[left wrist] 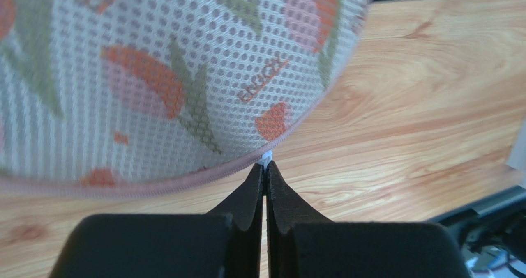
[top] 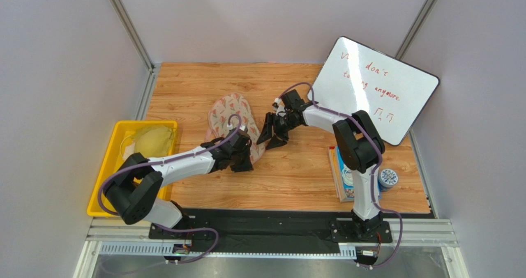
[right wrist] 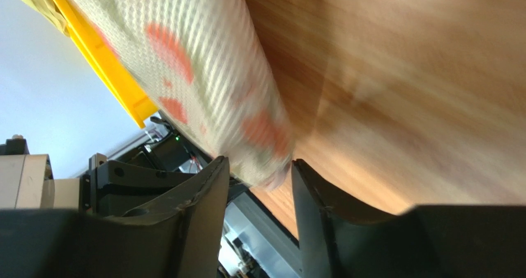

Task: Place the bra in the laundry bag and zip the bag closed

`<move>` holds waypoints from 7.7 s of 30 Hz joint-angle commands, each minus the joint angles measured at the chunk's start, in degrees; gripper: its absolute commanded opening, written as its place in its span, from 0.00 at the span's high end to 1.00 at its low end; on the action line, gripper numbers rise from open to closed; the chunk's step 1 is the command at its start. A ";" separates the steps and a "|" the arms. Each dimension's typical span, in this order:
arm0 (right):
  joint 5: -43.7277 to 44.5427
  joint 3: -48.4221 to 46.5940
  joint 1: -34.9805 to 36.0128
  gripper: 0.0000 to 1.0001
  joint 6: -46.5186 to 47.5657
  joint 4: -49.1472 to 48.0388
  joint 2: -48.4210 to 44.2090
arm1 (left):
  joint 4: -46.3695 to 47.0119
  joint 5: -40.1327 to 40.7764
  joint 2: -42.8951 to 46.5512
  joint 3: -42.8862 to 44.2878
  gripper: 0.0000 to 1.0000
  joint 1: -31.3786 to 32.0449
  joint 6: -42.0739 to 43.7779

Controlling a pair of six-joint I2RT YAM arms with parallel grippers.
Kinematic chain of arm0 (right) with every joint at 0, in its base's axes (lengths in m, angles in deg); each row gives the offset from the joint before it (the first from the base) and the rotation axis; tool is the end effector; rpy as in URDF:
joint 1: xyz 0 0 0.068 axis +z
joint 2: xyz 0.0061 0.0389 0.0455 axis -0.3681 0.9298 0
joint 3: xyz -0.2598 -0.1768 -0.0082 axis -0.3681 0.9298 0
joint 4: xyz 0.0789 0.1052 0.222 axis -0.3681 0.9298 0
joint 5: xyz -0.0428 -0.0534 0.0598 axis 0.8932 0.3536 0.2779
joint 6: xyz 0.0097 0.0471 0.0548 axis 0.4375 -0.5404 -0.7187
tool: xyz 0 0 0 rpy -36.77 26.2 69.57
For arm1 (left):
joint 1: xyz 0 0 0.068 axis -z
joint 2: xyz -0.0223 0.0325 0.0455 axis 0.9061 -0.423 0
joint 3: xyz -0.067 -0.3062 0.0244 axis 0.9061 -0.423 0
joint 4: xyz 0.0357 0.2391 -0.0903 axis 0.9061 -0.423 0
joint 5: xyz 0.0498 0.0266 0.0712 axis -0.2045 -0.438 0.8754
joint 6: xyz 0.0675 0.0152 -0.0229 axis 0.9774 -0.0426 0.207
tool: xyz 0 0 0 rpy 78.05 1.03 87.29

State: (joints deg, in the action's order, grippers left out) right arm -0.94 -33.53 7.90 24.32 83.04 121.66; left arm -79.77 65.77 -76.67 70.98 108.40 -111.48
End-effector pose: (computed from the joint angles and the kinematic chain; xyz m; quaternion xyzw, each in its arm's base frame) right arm 0.3711 0.2570 0.1665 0.0055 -0.9133 -0.4060 0.0315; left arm 0.1963 -0.1840 0.1916 -0.0498 0.9564 -0.2013 0.2058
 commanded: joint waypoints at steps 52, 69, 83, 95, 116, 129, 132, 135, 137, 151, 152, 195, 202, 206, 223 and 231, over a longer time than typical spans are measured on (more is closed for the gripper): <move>4.18 13.93 -3.22 1.00 -4.41 -11.31 -6.14 | 7.00 -11.58 2.40 -3.64 1.00 -4.40 0.28; 14.54 3.22 -6.29 1.00 11.58 6.88 -5.79 | -11.18 -5.34 -0.50 3.19 1.00 -14.94 3.69; 17.80 -22.16 -6.20 0.94 12.73 18.83 8.78 | -3.55 -16.68 4.94 -1.18 1.00 -7.38 -2.01; 12.09 -4.54 -6.29 0.16 4.21 10.86 -5.34 | 3.56 -22.82 -6.38 4.18 1.00 -7.38 -2.00; -0.47 22.54 0.56 0.40 -16.36 -25.62 -12.04 | 4.89 -24.33 -4.64 5.23 1.00 -7.38 -3.94; 0.58 18.50 -1.89 1.00 -15.05 -22.55 -6.94 | -4.14 -17.57 -1.66 2.60 1.00 -8.43 -3.77; 0.84 16.05 -3.39 1.00 -11.38 -18.17 -5.79 | -9.33 -14.32 3.08 -0.56 1.00 -10.28 -3.24; 1.01 11.31 -4.09 1.00 -8.03 -13.33 -4.04 | -13.12 -10.98 10.90 -4.51 1.00 -12.13 -2.71; 2.42 7.37 -4.27 1.00 -5.12 -10.00 -3.25 | -14.70 -9.74 15.91 -6.36 1.00 -12.39 -1.83; 9.71 -12.71 -3.83 0.53 -1.34 7.94 4.41 | -1.45 -21.68 12.25 -4.80 1.00 -12.39 -4.99; 10.15 -11.83 -3.92 0.39 -1.08 8.73 2.14 | -1.17 -21.87 11.72 -4.09 1.00 -12.39 -4.99; -6.63 -5.03 -0.22 1.00 -12.16 -11.67 4.05 | -9.43 -17.30 23.56 -13.48 1.00 -12.48 -7.02; -4.44 -17.87 -1.90 1.00 1.02 5.46 8.62 | -12.34 -15.63 26.75 -13.22 1.00 -12.48 -6.67; 0.48 -20.35 -1.46 0.67 4.29 12.25 7.14 | -8.57 -17.90 23.85 -11.47 1.00 -12.48 -6.93; -6.19 13.75 3.55 0.30 -6.87 -7.86 -14.31 | -1.96 -23.89 11.19 -2.15 1.00 -12.48 -5.87; -7.33 13.67 5.83 0.37 -12.32 -16.13 -10.55 | -2.14 -24.42 11.09 -1.97 1.00 -12.48 -5.26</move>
State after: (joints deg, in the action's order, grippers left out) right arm -6.23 -18.02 13.63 16.10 74.78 109.88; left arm -83.57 42.82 -66.00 67.50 95.76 -117.56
